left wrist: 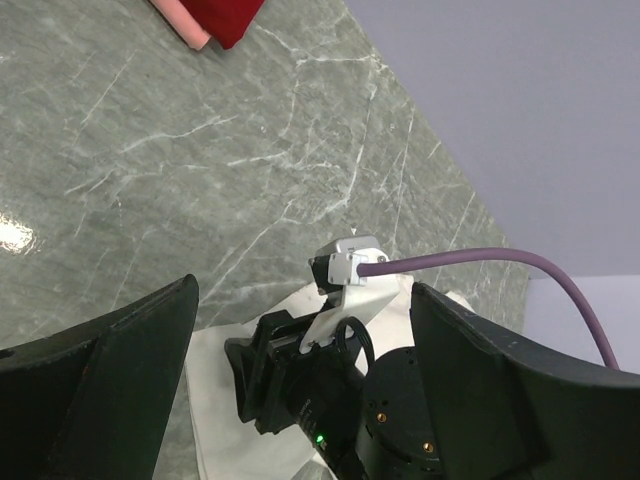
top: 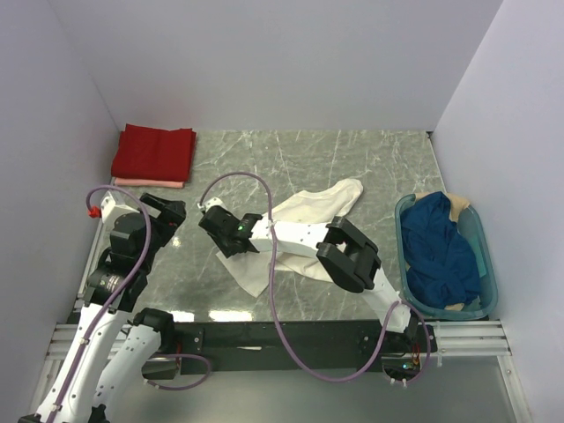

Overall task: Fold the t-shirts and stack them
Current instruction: Flatten the tshirt out

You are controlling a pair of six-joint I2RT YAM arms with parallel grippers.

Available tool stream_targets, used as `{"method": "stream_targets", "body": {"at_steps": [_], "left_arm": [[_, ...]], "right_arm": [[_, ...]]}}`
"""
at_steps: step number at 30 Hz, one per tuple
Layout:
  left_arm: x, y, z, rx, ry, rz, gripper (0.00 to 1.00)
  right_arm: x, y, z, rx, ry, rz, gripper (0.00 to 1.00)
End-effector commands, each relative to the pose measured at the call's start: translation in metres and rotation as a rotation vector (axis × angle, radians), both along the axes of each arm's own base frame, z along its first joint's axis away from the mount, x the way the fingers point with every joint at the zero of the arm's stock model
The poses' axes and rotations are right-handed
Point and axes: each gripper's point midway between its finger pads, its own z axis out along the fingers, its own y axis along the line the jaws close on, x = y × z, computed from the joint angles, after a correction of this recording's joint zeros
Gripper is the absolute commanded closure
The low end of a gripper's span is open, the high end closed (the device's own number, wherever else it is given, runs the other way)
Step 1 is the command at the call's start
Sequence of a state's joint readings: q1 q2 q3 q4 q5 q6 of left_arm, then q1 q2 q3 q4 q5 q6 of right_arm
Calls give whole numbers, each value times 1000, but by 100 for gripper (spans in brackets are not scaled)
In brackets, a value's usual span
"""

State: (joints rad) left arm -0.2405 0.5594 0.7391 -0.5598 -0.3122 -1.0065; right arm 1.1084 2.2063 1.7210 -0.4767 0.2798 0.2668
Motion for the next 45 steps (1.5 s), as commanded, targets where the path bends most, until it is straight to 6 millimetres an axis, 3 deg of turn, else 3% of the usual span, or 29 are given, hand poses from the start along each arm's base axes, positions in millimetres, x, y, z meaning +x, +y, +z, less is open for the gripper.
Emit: {"method": "stream_targets", "body": {"at_steps": [1, 8, 12, 13, 15, 16, 18, 19, 21, 22, 23, 24, 25, 26, 27, 28, 30, 31, 33, 34, 36, 37, 39, 40, 41, 43, 45], "left_arm": [[1, 0, 7, 16, -32, -14, 8], [2, -1, 4, 20, -21, -18, 8], [4, -3, -1, 16, -13, -29, 7], [5, -5, -4, 16, -5, -34, 8], [7, -10, -9, 12, -2, -62, 9], [9, -14, -12, 11, 3, -80, 10], [12, -27, -16, 5, 0, -155, 14], [14, -32, -22, 0, 14, -178, 16], [16, -41, -29, -9, 23, -229, 18], [17, -44, -33, -14, 29, -240, 18], [18, -50, -37, -24, 28, -269, 18], [20, -50, -37, -20, 23, -271, 19], [20, -55, -42, -28, 35, -296, 20], [20, -57, -47, -27, 44, -308, 21], [21, -61, -49, -29, 42, -332, 22], [22, -68, -51, -42, 39, -368, 22], [22, -75, -62, -48, 53, -405, 23], [25, -80, -66, -54, 56, -429, 24], [22, -89, -80, -68, 85, -472, 25], [23, -94, -87, -69, 101, -488, 25], [22, -107, -93, -58, 106, -531, 25], [22, -113, -101, -48, 132, -549, 25], [19, -134, -102, -14, 131, -607, 25], [19, -142, -113, 7, 169, -620, 25], [13, -161, -109, 31, 155, -683, 25], [14, -177, -117, 68, 169, -711, 25], [5, -205, -114, 92, 146, -795, 26]], "right_arm": [[5, 9, 1, 19, -37, 18, 56], [-6, 17, -14, 35, 30, 50, 60], [-4, 8, -10, 21, 25, -3, 79], [-1, 6, 2, 37, 14, -18, 90], [2, 0, 14, 64, 19, -51, 98], [8, -3, 35, 110, 19, -68, 100], [12, -10, 54, 155, 28, -98, 100], [15, -14, 77, 199, 17, -108, 100], [23, -27, 97, 246, 24, -141, 100], [26, -34, 122, 293, 7, -149, 100], [33, -49, 144, 337, 1, -174, 100], [37, -55, 139, 334, 14, -189, 100], [38, -65, 163, 381, -4, -199, 100], [40, -73, 173, 409, -2, -208, 100], [49, -91, 175, 417, -9, -243, 100], [51, -106, 200, 460, -41, -262, 100], [62, -139, 210, 476, -65, -329, 100], [61, -155, 231, 514, -98, -346, 100], [63, -181, 239, 531, -121, -392, 100], [64, -204, 260, 567, -167, -426, 100], [64, -227, 270, 583, -197, -466, 100], [63, -247, 285, 607, -236, -495, 100], [57, -266, 302, 624, -279, -518, 100], [59, -279, 307, 627, -301, -545, 100], [57, -283, 312, 630, -314, -545, 100], [53, -294, 321, 638, -336, -558, 100], [52, -301, 326, 641, -349, -566, 100]]}}
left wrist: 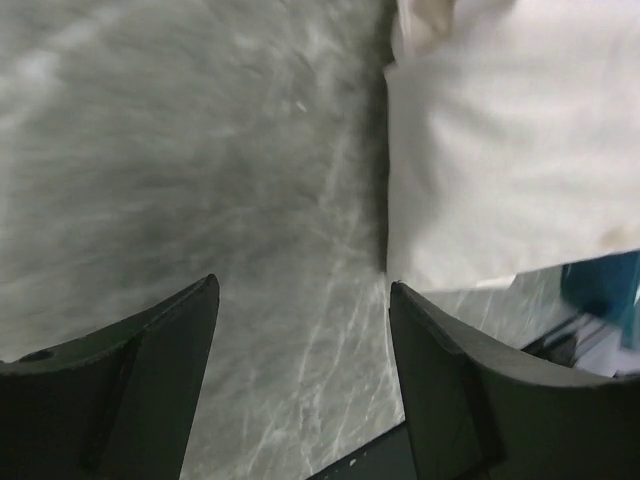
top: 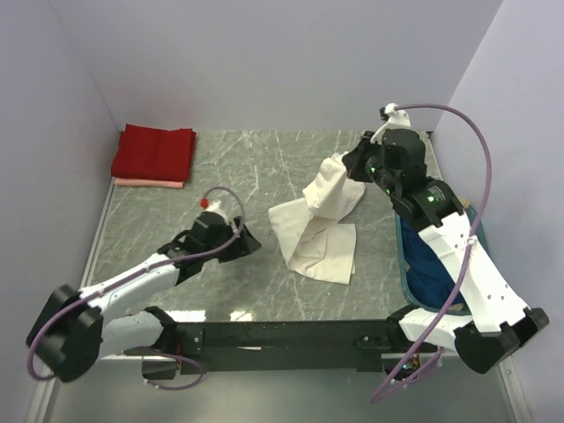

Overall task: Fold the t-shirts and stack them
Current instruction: Flatten the tshirt out

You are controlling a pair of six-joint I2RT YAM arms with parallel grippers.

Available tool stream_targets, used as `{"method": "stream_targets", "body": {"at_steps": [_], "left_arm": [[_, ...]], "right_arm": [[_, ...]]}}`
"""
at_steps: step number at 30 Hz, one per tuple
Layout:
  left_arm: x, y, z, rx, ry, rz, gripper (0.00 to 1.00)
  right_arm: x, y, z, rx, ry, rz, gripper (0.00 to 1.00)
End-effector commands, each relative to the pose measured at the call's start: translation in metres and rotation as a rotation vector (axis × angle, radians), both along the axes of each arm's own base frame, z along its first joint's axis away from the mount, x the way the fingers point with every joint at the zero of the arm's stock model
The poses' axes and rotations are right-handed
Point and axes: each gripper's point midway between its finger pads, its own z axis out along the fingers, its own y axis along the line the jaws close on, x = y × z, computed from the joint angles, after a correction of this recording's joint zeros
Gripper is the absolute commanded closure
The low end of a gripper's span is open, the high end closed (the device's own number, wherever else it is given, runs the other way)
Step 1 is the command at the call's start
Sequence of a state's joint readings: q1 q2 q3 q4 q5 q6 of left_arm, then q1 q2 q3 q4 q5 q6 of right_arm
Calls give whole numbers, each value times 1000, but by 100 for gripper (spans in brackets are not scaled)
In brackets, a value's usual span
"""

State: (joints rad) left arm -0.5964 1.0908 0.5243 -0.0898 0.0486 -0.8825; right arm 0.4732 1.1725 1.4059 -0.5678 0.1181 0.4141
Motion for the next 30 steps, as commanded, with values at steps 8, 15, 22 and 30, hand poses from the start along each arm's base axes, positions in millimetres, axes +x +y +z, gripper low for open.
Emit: {"method": "stream_targets", "body": {"at_steps": [8, 15, 22, 30], "left_arm": [[-9, -113, 12, 90, -209, -268, 26], [-3, -136, -31, 231, -179, -210, 25], [15, -124, -31, 271, -198, -72, 43], [34, -116, -6, 352, -258, -4, 99]], "right_arm": [[-5, -22, 36, 23, -63, -23, 100], [-8, -28, 64, 42, -98, -28, 100], [-10, -36, 71, 42, -110, -55, 100], [3, -38, 82, 67, -128, -77, 100]]}}
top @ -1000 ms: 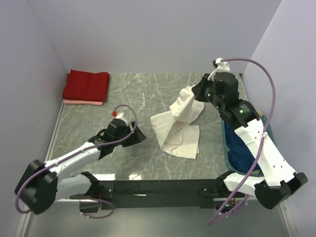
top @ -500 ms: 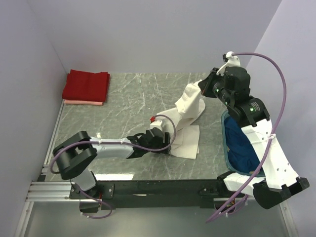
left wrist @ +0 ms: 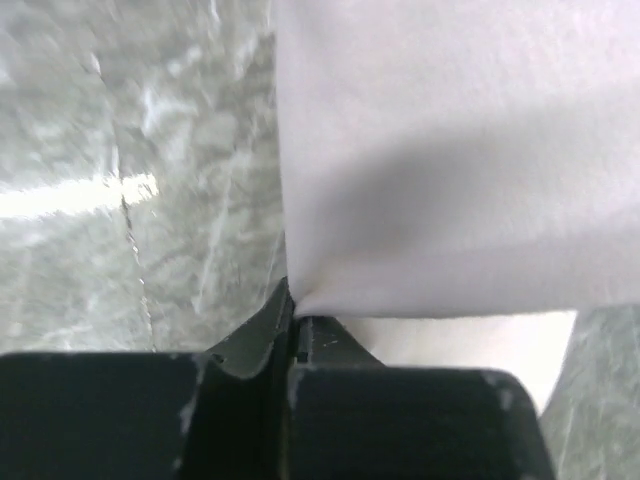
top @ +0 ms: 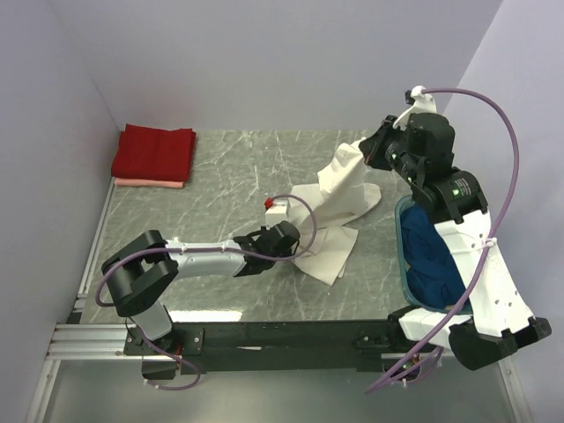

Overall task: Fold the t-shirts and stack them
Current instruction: Flatten the tshirt out

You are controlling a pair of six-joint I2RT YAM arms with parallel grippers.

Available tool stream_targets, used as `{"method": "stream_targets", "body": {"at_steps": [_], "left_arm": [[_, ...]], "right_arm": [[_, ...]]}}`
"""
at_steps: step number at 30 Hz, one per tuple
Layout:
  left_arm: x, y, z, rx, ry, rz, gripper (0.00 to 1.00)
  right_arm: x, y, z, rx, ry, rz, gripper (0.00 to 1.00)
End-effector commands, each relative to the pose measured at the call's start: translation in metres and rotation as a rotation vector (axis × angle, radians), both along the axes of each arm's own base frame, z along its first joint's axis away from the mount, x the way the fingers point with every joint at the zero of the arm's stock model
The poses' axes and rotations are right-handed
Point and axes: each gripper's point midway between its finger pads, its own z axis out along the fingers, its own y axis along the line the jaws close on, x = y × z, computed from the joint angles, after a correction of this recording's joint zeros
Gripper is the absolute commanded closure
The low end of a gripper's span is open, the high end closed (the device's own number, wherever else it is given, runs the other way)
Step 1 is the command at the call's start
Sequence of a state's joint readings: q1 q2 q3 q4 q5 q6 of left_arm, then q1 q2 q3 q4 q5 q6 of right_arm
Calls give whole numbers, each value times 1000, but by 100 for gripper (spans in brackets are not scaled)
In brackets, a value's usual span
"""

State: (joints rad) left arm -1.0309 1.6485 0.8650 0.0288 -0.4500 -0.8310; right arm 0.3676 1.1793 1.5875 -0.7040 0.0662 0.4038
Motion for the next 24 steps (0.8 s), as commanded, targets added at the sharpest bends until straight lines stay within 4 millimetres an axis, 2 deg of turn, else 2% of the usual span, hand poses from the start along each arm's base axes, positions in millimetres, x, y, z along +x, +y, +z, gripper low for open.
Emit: {"method": "stream_targets", "body": {"at_steps": [1, 3, 4, 5, 6, 7, 9, 10, 11, 12, 13, 15, 16, 17, 18, 19, 20, 21, 22, 23, 24], "left_arm": [[26, 6, 39, 24, -98, 91, 99], [39, 21, 57, 57, -123, 146, 99], [57, 39, 66, 66, -136, 210, 99], [67, 50, 85, 42, -152, 239, 99], [80, 58, 106, 15, -173, 269, 99], [97, 82, 119, 15, -183, 326, 99], [115, 101, 176, -75, -262, 370, 99], [127, 120, 196, -76, -299, 401, 99], [129, 128, 221, -104, -337, 413, 99], [131, 134, 239, -114, -363, 418, 99], [135, 139, 272, -130, -418, 416, 99], [131, 144, 304, -140, -457, 411, 99], [129, 146, 308, -136, -461, 408, 99], [123, 148, 313, -144, -460, 397, 99], [119, 147, 305, -142, -445, 385, 99], [115, 147, 298, -143, -429, 378, 99], [108, 150, 296, -157, -420, 374, 99], [100, 148, 267, -135, -358, 346, 99], [94, 147, 254, -157, -325, 343, 99], [84, 149, 248, -186, -311, 334, 95], [72, 147, 209, -178, -239, 310, 90]], "right_arm": [[10, -5, 41, 50, -105, -26, 100], [25, -3, 37, 68, -86, -21, 100], [30, -2, 47, 82, -104, -13, 100], [43, 0, 42, 86, -89, -15, 100], [49, 1, 47, 112, -89, 2, 100], [51, 2, 62, 134, -118, 11, 100], [68, 7, 72, 178, -131, 44, 100], [68, 7, 96, 205, -179, 55, 100], [80, 9, 94, 216, -162, 66, 100], [82, 9, 102, 249, -166, 72, 100], [78, 8, 124, 275, -204, 99, 100], [77, 10, 134, 308, -220, 121, 100], [77, 9, 131, 313, -215, 123, 100], [66, 7, 143, 322, -253, 128, 100], [62, 7, 140, 328, -253, 127, 100], [66, 7, 113, 324, -197, 117, 100], [50, 5, 118, 331, -229, 123, 100], [46, 5, 106, 339, -210, 124, 100], [35, 5, 67, 341, -141, 116, 100], [29, 8, 53, 354, -140, 138, 100], [22, 10, 31, 377, -113, 145, 100]]}}
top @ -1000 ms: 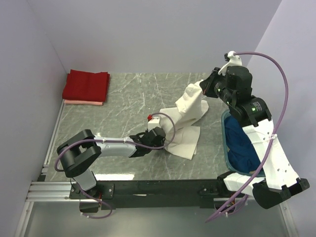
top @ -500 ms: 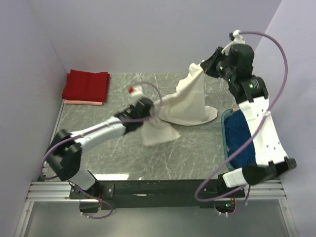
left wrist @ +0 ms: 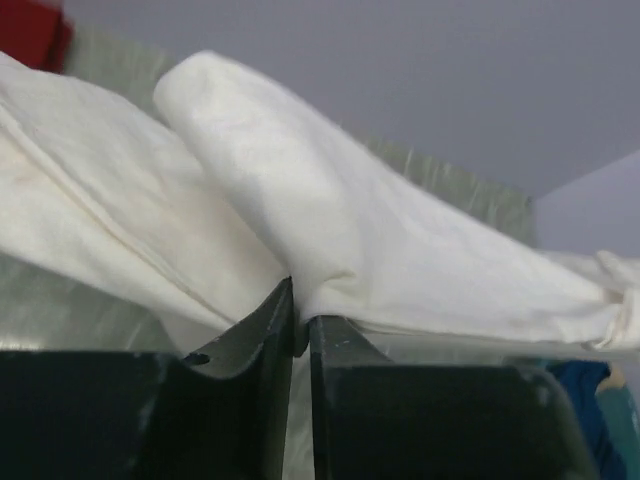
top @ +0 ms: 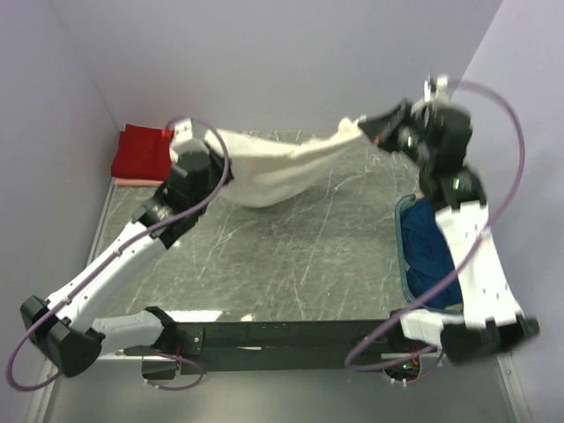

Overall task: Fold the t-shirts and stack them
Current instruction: Flatten the tshirt out

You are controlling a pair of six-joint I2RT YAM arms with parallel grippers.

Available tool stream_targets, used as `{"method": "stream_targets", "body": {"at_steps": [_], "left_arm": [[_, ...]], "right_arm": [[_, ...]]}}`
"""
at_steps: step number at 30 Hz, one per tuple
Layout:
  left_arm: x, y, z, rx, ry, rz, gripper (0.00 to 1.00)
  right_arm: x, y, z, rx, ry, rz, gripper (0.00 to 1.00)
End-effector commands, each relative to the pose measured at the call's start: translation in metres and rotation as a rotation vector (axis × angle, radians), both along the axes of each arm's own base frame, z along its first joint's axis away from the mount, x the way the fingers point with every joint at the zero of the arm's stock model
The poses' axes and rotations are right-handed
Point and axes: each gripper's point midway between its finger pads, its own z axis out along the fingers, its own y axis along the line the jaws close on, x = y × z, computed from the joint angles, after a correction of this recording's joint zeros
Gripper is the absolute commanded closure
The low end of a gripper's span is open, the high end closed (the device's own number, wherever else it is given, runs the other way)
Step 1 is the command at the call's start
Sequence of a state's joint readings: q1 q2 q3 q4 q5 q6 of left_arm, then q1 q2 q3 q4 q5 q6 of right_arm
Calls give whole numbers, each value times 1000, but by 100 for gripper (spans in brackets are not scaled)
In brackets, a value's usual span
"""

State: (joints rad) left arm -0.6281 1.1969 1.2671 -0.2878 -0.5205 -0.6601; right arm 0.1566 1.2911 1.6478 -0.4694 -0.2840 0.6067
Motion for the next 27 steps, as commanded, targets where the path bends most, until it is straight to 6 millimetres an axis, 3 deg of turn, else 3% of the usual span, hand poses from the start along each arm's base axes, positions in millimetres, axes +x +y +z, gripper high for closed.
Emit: {"method": "stream_targets", "body": {"at_steps": [1, 2, 3, 4, 5, 6, 10, 15, 20, 27], "left_arm": [[-35, -9, -101, -12, 221, -101, 82], [-46, -6, -105, -53, 222, -109, 78], [-59, 0, -144, -64, 293, -97, 72], [-67, -1, -153, -92, 303, -113, 60], [-76, 5, -154, -127, 294, -107, 54], [-85, 10, -176, -137, 333, -91, 50], [-93, 23, -176, -192, 309, -41, 42], [-77, 31, -166, -194, 309, 66, 41], [-68, 49, -203, -132, 435, 233, 42], [-48, 85, -234, -270, 477, 307, 42]], "right_arm": [[-41, 7, -71, 65, 46, 61, 100], [-46, 6, -91, 69, 55, 60, 100], [-56, 9, -116, 81, 89, 77, 100], [-70, 8, -166, 77, 167, 81, 100], [-78, 9, -189, 77, 204, 87, 100], [-92, 10, -237, 80, 301, 95, 100], [-121, 12, -289, 110, 385, 111, 100], [-126, 6, -304, 88, 404, 86, 100], [-122, 6, -299, 61, 396, 93, 100], [-120, 9, -293, 58, 381, 121, 100]]}}
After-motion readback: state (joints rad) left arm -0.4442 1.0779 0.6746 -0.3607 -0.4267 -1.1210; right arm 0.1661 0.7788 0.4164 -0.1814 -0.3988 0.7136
